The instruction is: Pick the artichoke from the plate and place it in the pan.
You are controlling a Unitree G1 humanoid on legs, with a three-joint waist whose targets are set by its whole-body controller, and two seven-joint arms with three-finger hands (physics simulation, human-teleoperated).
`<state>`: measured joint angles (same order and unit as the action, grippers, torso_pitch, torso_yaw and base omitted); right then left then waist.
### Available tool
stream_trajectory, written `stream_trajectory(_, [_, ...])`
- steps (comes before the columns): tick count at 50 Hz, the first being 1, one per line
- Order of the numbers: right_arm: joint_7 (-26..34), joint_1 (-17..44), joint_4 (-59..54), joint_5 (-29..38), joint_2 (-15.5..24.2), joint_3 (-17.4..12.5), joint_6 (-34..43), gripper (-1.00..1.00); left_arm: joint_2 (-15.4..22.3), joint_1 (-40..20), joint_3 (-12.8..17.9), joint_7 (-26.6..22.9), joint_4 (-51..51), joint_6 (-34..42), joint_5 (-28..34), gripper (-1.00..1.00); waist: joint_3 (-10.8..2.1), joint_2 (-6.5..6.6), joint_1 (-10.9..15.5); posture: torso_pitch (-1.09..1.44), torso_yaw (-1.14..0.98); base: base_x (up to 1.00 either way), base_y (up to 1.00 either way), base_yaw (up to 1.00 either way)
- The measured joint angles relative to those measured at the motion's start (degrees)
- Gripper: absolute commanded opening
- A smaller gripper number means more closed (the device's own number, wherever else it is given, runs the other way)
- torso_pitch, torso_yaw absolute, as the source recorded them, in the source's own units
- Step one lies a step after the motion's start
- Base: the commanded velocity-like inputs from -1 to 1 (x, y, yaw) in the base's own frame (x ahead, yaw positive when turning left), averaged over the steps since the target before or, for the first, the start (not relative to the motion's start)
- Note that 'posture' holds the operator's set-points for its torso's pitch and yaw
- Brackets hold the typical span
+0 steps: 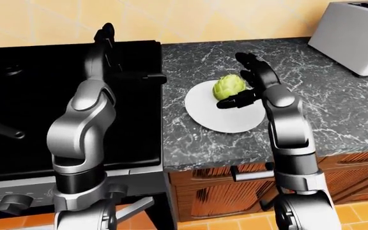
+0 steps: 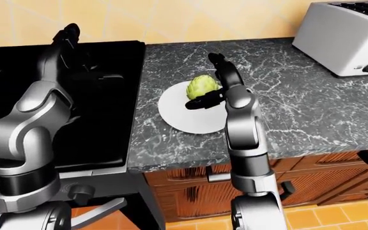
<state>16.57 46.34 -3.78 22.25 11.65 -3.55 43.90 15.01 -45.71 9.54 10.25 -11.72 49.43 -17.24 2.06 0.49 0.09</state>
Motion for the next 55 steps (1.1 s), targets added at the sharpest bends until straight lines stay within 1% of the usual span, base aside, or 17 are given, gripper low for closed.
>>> stream_trajectory(8, [-0.8, 0.8, -2.6, -0.8, 0.1, 0.0, -1.2, 0.75, -0.2, 0.0, -0.3, 0.0, 0.5, -0.2, 0.2, 1.00, -0.06, -0.03, 0.0, 0.00, 0.00, 0.00, 0.00, 0.00])
stream_trajectory(12, [-1.2, 0.7, -4.1, -1.3, 0.2, -0.1, -2.2, 0.69, -0.2, 0.0, -0.3, -0.2, 0.8, -0.5, 0.3, 1.00, -0.02, -0.06, 0.0, 0.00, 0.00, 0.00, 0.00, 0.00])
stream_trajectory(22, [-2.0, 0.5, -5.5, -1.7, 0.1, 0.1, -3.1, 0.64, -0.3, -0.1, -0.3, -0.2, 0.7, -0.6, 0.5, 1.00, -0.02, -0.05, 0.0, 0.00, 0.00, 0.00, 0.00, 0.00])
stream_trajectory(25, [-2.0, 0.5, -5.6, -1.8, 0.1, 0.2, -3.3, 0.58, -0.3, 0.0, -0.4, -0.3, 0.9, -0.7, 0.5, 1.00, -0.02, -0.06, 0.0, 0.00, 0.00, 0.00, 0.00, 0.00])
stream_trajectory(27, [-2.0, 0.5, -5.9, -1.8, 0.1, 0.1, -3.6, 0.43, -0.3, 0.1, -0.4, -0.3, 0.9, -0.8, 0.5, 1.00, -0.03, -0.06, 0.0, 0.00, 0.00, 0.00, 0.00, 0.00])
stream_trajectory(41, [-2.4, 0.4, -5.5, -1.6, 0.2, 0.0, -3.7, 0.45, -0.4, 0.1, -0.3, -0.2, 0.0, -0.2, 0.5, 1.00, -0.07, -0.11, 0.0, 0.00, 0.00, 0.00, 0.00, 0.00])
stream_trajectory(47, [-2.4, 0.3, -5.4, -1.3, 0.2, 0.2, -3.6, 0.41, -0.4, 0.2, -0.3, -0.2, 0.1, -0.1, 0.5, 1.00, -0.07, -0.10, 0.0, 0.00, 0.00, 0.00, 0.00, 0.00])
stream_trajectory(48, [-2.4, 0.3, -5.3, -1.1, 0.2, 0.3, -3.5, 0.38, -0.4, 0.1, -0.3, -0.2, 0.2, -0.1, 0.5, 1.00, -0.06, -0.11, 0.0, 0.00, 0.00, 0.00, 0.00, 0.00])
stream_trajectory(50, [-2.3, 0.5, -5.4, -0.7, 0.3, 0.4, -3.3, 0.22, -0.4, 0.1, -0.3, -0.2, 0.4, -0.2, 0.5, 1.00, -0.06, -0.11, 0.0, 0.00, 0.00, 0.00, 0.00, 0.00])
stream_trajectory(55, [-2.2, 0.9, -5.6, -0.1, 0.4, 0.1, -3.4, 0.20, -0.4, 0.1, -0.3, -0.2, 0.8, -0.4, 0.6, 1.00, -0.10, -0.14, 0.0, 0.00, 0.00, 0.00, 0.00, 0.00])
